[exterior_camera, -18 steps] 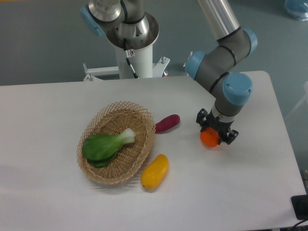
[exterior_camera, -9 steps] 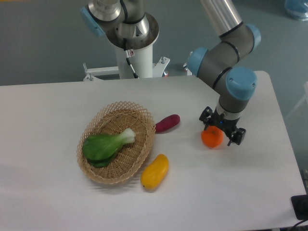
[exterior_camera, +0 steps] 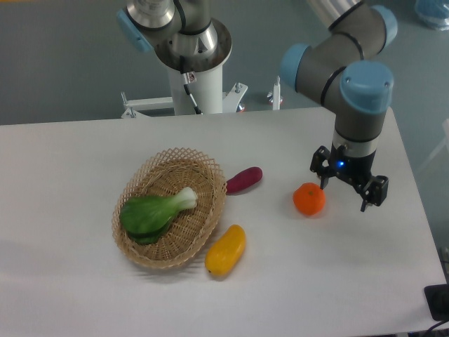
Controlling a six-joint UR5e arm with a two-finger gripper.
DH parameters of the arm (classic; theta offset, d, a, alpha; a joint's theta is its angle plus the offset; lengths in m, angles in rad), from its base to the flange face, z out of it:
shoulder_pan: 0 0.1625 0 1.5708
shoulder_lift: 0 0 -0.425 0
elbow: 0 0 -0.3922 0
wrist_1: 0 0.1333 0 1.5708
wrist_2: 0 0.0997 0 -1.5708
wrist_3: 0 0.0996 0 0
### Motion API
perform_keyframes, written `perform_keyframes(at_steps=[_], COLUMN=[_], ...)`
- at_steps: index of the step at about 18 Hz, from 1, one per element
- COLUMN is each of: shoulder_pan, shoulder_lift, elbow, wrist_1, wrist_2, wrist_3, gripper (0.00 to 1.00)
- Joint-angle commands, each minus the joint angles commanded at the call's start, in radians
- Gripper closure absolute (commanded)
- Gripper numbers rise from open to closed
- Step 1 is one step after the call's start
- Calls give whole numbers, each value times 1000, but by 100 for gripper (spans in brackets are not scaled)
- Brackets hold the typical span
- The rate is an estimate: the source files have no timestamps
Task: Place the orange on the table
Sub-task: 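Raise the open gripper up and away from the orange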
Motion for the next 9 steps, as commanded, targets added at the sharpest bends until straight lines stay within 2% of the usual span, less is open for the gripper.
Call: perform_keyframes(at_steps=[4,6,9], shoulder_pan=[-17,-17,0], shoulder_lift=[34,44,48], elbow=[69,78,80], wrist_1=[-117,-122,-129], wrist_2=[-3,-6,-26], wrist_3=[2,9,96], gripper=[0,0,0])
